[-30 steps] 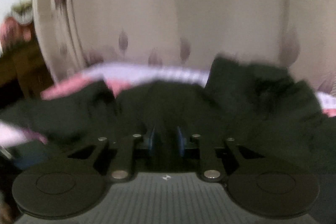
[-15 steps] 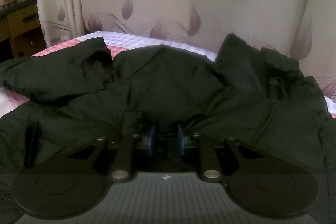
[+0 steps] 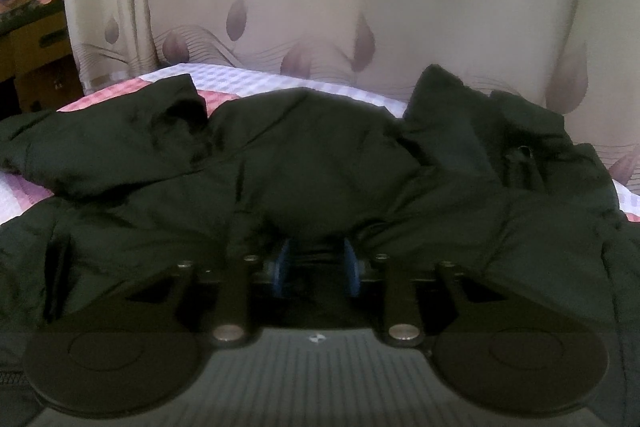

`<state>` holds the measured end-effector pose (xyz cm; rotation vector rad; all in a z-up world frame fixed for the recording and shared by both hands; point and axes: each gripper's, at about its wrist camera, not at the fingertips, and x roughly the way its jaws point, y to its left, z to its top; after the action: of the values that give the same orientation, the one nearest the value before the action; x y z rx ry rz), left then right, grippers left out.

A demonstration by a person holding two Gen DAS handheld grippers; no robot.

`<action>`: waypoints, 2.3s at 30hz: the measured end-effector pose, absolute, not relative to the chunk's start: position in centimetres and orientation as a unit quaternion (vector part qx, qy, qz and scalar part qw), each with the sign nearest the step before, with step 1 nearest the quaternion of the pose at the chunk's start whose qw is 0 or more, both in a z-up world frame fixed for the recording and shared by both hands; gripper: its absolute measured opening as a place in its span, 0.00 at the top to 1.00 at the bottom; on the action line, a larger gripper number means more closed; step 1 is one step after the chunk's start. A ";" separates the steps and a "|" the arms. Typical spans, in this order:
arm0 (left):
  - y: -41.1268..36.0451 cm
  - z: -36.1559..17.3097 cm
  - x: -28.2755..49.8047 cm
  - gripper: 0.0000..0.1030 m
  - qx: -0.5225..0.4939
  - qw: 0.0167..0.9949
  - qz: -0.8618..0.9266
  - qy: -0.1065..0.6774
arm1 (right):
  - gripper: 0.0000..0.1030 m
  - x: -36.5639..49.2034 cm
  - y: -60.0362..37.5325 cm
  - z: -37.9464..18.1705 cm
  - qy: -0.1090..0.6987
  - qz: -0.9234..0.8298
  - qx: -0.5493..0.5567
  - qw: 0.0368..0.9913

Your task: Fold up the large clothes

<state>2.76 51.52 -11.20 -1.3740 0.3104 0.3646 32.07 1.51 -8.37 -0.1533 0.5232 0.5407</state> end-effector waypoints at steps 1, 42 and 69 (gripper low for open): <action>51.6 -11.5 2.3 0.68 -0.645 0.734 0.168 0.131 | 0.69 32.1 1.5 -8.4 0.255 0.262 -0.074 0.928; 32.2 9.8 11.8 0.93 -0.400 0.916 0.000 0.035 | 0.27 28.0 -8.1 -5.1 0.211 0.253 0.168 0.929; 0.0 -6.3 22.1 0.13 -0.269 0.891 -0.266 0.252 | 0.17 25.5 -28.3 -4.8 0.204 0.249 0.339 0.884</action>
<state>22.05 0.01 -6.29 -0.5576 0.5238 -0.5519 25.53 -28.30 -4.77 0.7044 0.4247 0.5176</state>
